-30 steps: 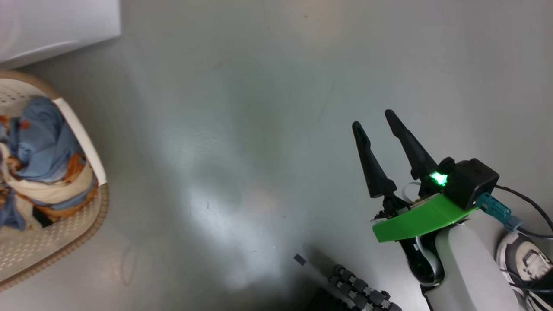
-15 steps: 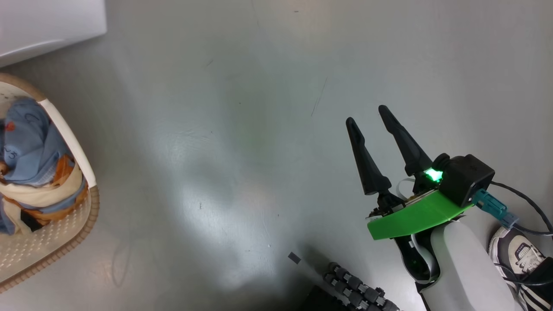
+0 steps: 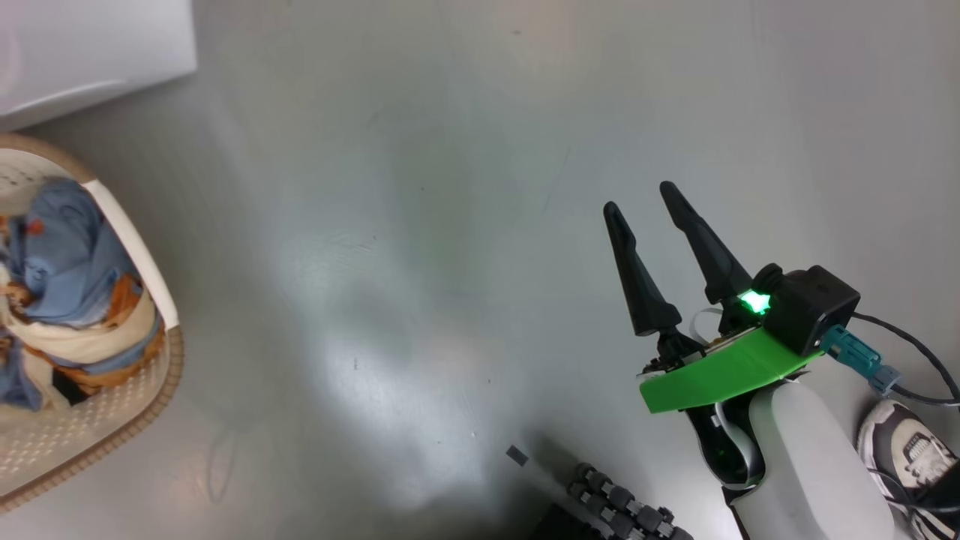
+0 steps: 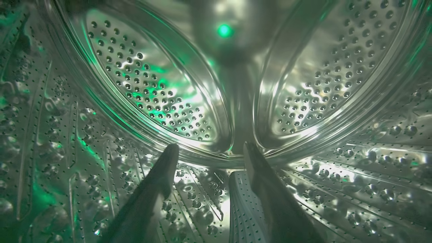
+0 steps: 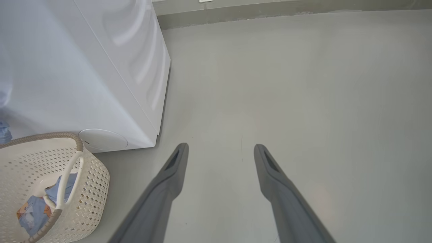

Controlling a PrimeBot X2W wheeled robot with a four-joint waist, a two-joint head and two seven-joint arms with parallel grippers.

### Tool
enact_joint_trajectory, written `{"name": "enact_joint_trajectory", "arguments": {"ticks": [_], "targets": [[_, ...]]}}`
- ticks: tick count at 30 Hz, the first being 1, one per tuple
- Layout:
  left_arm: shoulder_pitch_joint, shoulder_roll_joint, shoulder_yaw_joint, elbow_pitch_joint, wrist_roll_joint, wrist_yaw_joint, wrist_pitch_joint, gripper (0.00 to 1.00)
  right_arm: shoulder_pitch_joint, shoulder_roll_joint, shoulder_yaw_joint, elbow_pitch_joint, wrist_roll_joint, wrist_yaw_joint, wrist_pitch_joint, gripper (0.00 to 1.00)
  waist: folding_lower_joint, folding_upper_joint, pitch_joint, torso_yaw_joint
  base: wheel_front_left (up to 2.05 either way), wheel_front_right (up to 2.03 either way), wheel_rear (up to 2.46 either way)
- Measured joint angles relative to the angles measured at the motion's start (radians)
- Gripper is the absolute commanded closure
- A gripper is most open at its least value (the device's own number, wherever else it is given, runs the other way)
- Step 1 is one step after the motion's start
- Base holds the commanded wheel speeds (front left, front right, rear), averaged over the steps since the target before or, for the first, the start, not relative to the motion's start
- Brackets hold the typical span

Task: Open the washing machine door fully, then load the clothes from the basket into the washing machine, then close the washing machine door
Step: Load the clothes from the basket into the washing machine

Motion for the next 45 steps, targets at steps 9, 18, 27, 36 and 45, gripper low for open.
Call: {"name": "enact_joint_trajectory", "arguments": {"ticks": [9, 18, 27, 36, 45], "targets": [[0.102, -0.038, -0.020, 0.063, -0.026, -0.012, -0.050, 0.00, 0.000, -0.009, -0.021, 0.021, -0.018, 0.000, 0.000, 0.00, 0.0000, 0.0000, -0.072, 0.035, 0.00, 0.00, 0.00], [0.270, -0.125, -0.063, 0.069, -0.085, -0.020, -0.075, 0.00, 0.008, -0.057, -0.040, 0.022, -0.045, 0.000, 0.000, 0.00, 0.0000, 0.0000, -0.163, 0.104, 0.00, 0.00, 0.00], [0.488, -0.184, -0.126, -0.043, -0.178, -0.021, -0.082, 0.00, 0.059, -0.095, -0.052, 0.028, -0.064, 0.000, 0.000, 0.00, 0.0000, 0.0000, -0.266, 0.185, 0.00, 0.00, 0.00], [0.815, -0.235, -0.115, -0.274, -0.230, -0.019, -0.082, 0.00, 0.125, -0.114, -0.063, 0.041, -0.074, 0.000, 0.000, 0.00, 0.0001, 0.0000, -0.386, 0.266, 0.00, 0.00, 0.00], [1.166, -0.332, -0.038, -0.563, -0.223, 0.043, -0.082, 0.00, 0.186, -0.128, -0.072, 0.049, -0.079, 0.000, 0.000, 0.00, 0.0000, 0.0000, -0.494, 0.316, 0.00, 0.00, 0.00]]}}
